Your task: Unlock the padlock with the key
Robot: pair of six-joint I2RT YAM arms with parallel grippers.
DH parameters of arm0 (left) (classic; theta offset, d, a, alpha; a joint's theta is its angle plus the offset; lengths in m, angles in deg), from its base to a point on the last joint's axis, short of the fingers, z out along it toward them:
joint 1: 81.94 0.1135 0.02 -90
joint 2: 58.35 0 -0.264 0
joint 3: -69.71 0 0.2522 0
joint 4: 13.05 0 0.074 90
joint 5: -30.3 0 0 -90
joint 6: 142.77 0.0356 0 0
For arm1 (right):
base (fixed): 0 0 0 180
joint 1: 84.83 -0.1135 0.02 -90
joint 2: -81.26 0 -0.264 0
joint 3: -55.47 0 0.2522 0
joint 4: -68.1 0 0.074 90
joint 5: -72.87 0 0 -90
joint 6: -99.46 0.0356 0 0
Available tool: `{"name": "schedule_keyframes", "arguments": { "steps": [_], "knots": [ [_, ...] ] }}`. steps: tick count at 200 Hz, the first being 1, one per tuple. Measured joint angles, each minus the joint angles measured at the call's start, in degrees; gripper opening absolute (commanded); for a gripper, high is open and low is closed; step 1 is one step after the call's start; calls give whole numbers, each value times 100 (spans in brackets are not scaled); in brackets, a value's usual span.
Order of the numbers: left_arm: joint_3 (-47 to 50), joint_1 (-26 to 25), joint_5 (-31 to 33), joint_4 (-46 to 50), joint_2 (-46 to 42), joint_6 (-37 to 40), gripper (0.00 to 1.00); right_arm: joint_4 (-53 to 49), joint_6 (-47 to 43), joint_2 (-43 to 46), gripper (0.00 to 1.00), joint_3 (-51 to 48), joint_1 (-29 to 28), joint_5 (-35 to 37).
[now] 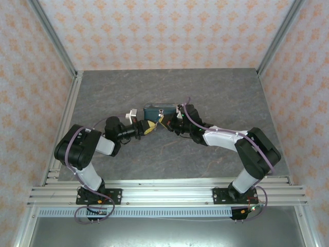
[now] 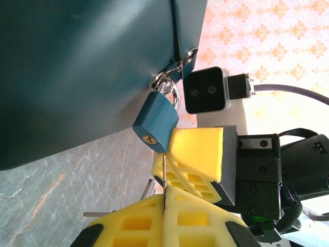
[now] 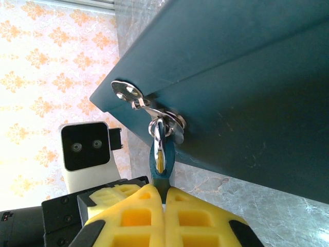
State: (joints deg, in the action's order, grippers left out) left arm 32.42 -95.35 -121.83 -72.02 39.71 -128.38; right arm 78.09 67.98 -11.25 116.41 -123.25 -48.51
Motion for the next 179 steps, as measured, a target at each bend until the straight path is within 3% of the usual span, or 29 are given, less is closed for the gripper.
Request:
{"name": "schedule_keyframes", "arguments": {
  "steps": [179],
  "knots": [
    [-87, -31, 107, -4, 179, -2, 0, 304, 219, 0, 0, -151, 68, -61]
  ]
}}
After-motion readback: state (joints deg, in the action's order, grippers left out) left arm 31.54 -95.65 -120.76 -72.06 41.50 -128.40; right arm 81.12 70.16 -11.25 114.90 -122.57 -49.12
